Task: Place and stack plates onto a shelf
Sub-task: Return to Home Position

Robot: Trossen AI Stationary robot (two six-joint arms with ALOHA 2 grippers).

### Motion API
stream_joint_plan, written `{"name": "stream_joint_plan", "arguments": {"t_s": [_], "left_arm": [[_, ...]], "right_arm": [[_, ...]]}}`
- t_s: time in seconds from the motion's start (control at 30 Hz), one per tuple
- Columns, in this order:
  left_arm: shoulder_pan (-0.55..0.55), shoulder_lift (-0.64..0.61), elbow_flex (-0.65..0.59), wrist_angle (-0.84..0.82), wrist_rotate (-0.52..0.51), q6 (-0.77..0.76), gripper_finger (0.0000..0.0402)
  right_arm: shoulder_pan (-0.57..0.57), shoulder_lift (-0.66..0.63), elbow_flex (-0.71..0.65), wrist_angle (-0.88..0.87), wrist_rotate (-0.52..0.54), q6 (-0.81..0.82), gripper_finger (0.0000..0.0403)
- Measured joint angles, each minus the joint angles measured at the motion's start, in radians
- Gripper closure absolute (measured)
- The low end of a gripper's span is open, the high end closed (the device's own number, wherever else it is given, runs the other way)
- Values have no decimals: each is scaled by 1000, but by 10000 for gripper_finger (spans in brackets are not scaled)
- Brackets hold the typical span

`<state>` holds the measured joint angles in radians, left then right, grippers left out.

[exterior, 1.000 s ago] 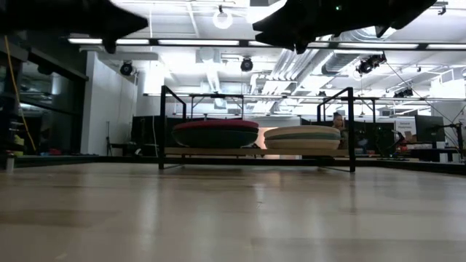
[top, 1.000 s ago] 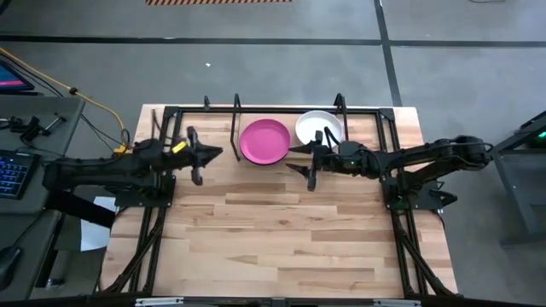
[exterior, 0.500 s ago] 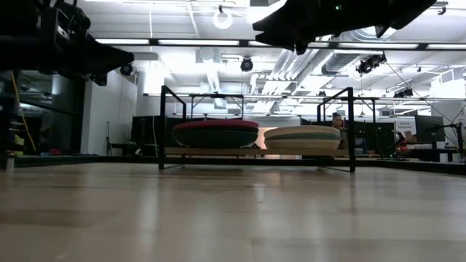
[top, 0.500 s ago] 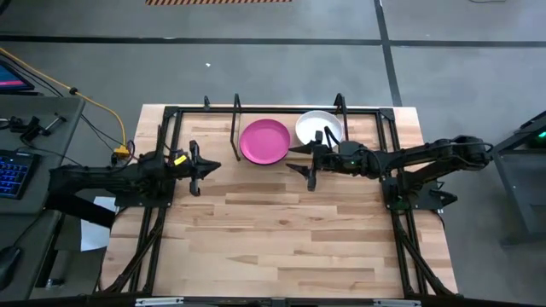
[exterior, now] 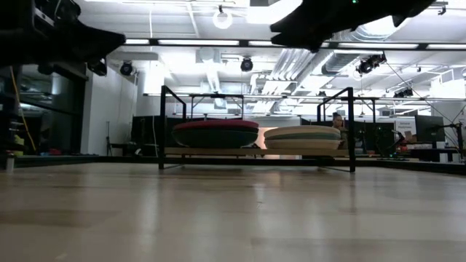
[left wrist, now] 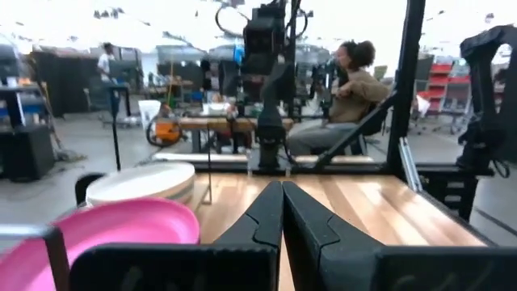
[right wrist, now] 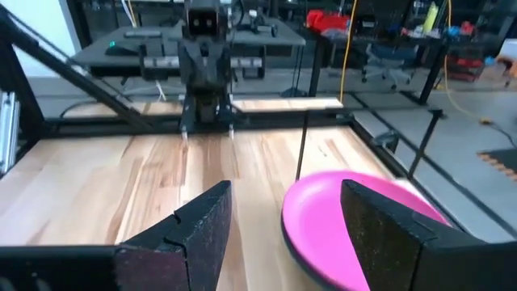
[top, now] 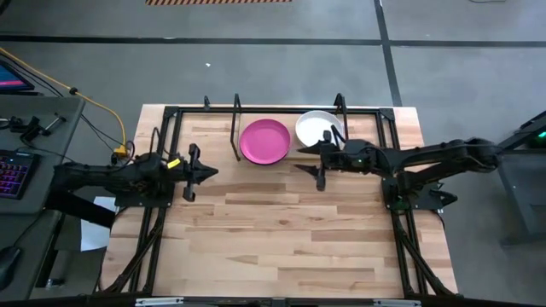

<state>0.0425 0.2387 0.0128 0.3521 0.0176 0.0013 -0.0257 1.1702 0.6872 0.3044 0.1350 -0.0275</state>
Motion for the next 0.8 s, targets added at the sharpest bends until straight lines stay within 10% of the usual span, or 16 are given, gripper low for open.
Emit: {"name": "stream_joint_plan", "arguments": {"t_s": [0.47,0.8], "left_arm": [[0,-22,1,-18,43,3,401],[0,-22,1,-18,43,3,401]], "right_arm": [[4,-388,-371,-18,33,162,183],[2,-667,-398,-160,-7,91,183]]}}
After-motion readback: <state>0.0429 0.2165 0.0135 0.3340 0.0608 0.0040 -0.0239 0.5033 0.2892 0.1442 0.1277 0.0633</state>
